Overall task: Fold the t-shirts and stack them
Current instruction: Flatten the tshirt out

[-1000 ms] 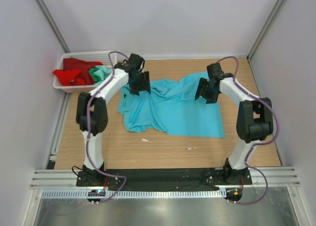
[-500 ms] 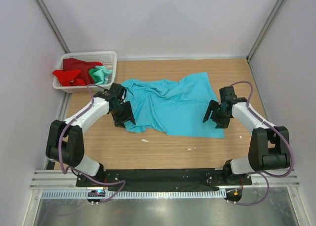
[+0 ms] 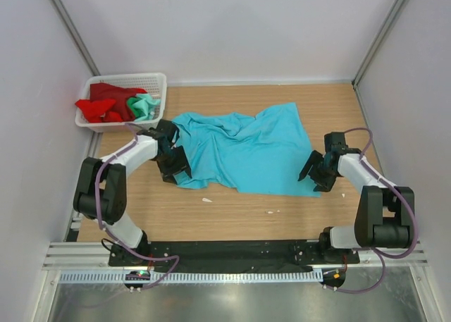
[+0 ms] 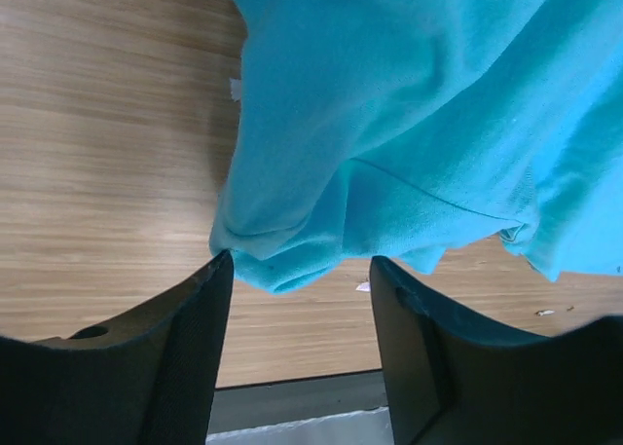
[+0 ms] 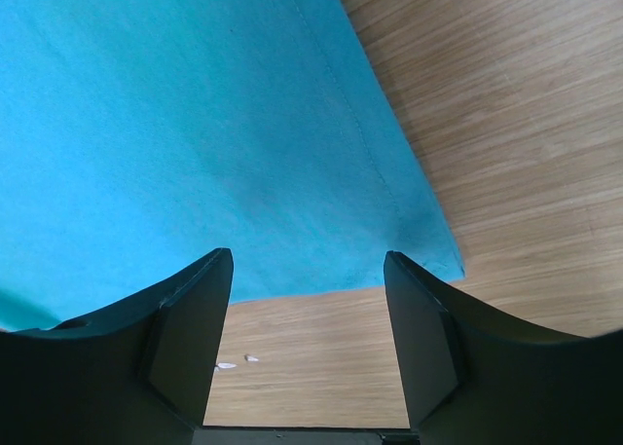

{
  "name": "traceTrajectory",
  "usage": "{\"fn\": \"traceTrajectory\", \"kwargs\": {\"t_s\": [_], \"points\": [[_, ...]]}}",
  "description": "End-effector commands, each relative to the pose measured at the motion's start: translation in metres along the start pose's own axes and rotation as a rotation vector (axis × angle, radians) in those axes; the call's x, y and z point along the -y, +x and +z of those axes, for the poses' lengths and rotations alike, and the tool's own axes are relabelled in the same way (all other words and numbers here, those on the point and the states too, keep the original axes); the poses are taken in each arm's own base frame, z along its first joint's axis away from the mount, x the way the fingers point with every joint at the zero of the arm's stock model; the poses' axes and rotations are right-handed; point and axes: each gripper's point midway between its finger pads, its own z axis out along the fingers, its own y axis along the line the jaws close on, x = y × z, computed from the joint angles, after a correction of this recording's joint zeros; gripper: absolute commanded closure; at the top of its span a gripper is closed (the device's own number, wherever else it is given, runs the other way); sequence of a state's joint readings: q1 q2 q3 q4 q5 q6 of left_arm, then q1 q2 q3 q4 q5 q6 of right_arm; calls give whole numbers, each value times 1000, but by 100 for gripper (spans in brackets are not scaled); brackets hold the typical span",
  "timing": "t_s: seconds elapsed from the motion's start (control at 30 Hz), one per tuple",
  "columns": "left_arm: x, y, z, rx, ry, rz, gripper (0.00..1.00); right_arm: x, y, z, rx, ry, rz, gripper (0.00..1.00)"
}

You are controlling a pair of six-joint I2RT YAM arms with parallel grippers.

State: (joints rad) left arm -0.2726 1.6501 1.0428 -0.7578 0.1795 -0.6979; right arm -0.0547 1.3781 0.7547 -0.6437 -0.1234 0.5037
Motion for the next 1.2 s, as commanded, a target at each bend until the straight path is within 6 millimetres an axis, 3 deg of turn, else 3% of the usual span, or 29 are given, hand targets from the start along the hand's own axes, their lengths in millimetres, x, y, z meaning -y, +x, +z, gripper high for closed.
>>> {"fn": "traceTrajectory", "kwargs": {"t_s": [0.0, 0.13, 0.4, 0.53, 0.63, 0.7, 0.77, 0.9, 0.93, 1.17], "points": [[-6, 1, -10, 24, -24, 1, 39, 3, -4, -8, 43, 6, 17, 30], [-11, 8, -12, 31, -21, -7, 38, 7, -1, -12, 53, 16, 25, 30], [-12, 16, 4, -15, -6, -8, 49, 17, 5, -7, 43, 42, 39, 29], [-11, 9, 2, -18, -18, 11, 77, 20, 6, 4, 29, 60, 38, 30], [-9, 4, -11, 17, -11, 25, 89, 23, 4, 12, 23, 75, 27, 34], [-10, 2, -24, 45, -6, 29, 100, 24, 4, 15, 18, 80, 20, 41], [-8, 0, -33, 64, 1, 37, 100, 24, 6, 17, 10, 74, 22, 49], [-13, 3, -64, 133, 39, 27, 100, 22, 14, 19, -17, 52, 27, 83], [-16, 6, -68, 143, 37, 24, 100, 21, 15, 17, -21, 48, 30, 99], [-49, 18, -109, 237, -11, -2, 100, 19, 25, -22, -10, 46, 38, 99]]}}
